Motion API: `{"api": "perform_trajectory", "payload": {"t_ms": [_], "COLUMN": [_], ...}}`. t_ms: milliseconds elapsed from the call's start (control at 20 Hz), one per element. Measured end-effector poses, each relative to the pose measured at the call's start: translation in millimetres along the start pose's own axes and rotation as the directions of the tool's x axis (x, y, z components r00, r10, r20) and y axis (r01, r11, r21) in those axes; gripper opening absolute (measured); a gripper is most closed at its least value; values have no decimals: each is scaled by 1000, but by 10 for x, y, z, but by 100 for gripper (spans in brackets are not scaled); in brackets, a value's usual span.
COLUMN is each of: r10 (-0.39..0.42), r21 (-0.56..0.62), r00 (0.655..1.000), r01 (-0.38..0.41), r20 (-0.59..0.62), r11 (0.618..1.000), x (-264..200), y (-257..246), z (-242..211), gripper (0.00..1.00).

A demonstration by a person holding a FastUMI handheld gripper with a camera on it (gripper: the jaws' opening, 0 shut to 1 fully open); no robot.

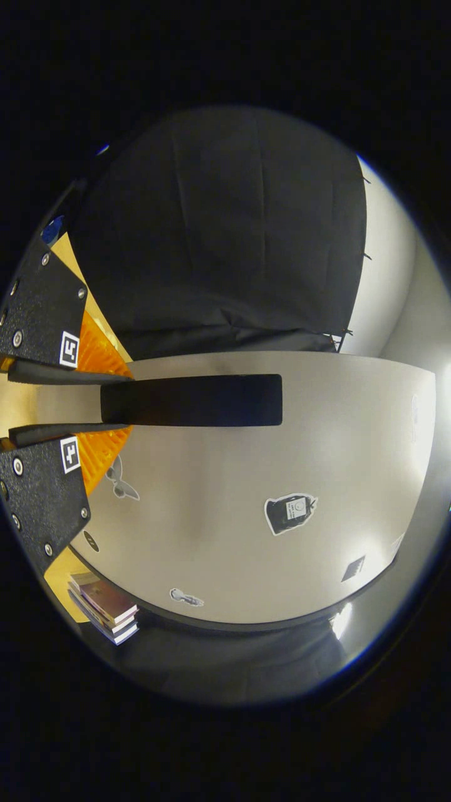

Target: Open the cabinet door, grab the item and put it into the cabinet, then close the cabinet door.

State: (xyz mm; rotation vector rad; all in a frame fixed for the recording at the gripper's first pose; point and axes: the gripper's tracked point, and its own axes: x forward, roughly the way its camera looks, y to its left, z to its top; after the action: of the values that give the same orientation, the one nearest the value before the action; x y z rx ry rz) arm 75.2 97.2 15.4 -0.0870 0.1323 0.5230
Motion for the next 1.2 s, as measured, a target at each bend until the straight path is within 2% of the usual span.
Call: {"api": "perform_trajectory", "payload": {"t_ms": [250,600,1200], "r10": [107,211,238], "r21": [10,-3,2], "r00": [994,977,971], "r01": [-108,-211,-238], "r20": [12,-9,-7], "r11": [994,977,971], "x": [-258,-745,-1701], "y": [-126,-307,-1092], "z": [-46,-94,-149], "gripper": [26,26,27]}}
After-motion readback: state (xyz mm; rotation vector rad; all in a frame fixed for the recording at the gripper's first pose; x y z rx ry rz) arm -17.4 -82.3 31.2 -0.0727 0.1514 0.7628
